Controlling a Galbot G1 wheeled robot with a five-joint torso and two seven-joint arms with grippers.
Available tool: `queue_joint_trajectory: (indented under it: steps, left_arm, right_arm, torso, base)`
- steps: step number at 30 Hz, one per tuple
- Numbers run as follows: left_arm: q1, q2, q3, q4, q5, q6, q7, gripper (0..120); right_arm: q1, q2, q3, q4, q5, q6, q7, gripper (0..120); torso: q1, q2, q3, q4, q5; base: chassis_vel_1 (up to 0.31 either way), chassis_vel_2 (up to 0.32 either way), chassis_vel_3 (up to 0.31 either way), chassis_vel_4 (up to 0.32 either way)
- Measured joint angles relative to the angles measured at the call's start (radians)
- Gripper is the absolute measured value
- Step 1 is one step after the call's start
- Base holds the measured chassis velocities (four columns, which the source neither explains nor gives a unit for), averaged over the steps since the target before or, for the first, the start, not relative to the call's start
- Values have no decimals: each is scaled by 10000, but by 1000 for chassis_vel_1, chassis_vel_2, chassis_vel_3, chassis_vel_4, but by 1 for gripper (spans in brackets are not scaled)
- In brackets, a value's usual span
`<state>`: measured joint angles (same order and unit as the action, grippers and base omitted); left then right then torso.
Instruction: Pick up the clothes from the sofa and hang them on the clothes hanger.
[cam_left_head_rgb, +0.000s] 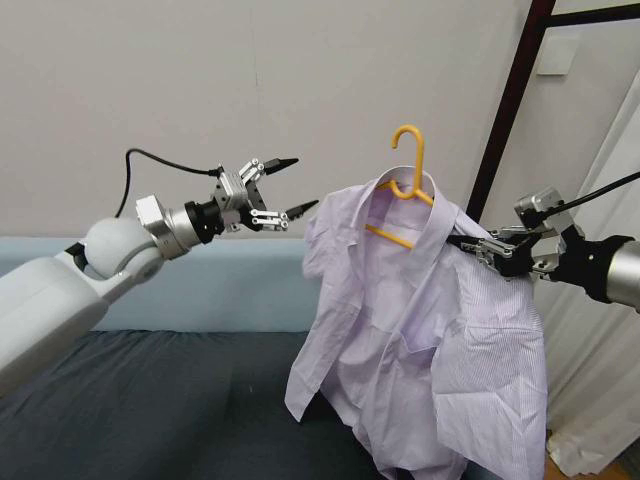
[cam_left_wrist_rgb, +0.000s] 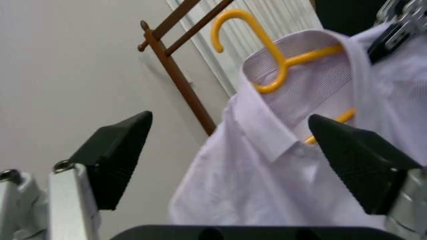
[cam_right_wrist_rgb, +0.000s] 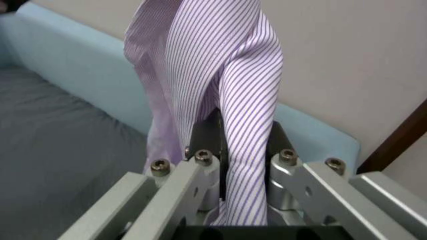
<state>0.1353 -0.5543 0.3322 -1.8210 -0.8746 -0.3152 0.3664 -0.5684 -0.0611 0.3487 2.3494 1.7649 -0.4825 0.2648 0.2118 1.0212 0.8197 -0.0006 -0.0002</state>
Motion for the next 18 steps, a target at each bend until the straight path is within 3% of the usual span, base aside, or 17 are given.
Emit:
queue_joint_trajectory:
  steps: [4, 9, 15, 18]
  left_arm:
    - [1097, -904, 142, -1084, -700, 476, -3084, 100]
    - [1079, -1420, 688, -1226, -697, 774, -3731, 100]
    - [875, -2700, 1481, -982, -465, 1021, -4471, 100]
    - [684, -3234, 1696, -645, -223, 1054, -5086, 88]
  right_arm:
    - [45, 45, 93, 80, 558, 87, 633, 8]
    - [76, 66, 122, 159, 791, 151, 1014, 8]
    - [73, 80, 90, 330, 880, 306, 1486, 8]
    - [84, 35, 89, 363, 926, 249, 1528, 8]
  torso:
    - [0, -1, 0, -9, 1]
    - [0, 0, 0, -4, 4]
    - [0, -1, 0, -8, 3]
    - [0, 0, 0, -9, 2]
  base:
    - [0, 0, 0, 0]
    - [0, 0, 0, 0]
    - [0, 0, 0, 0]
    - [0, 0, 0, 0]
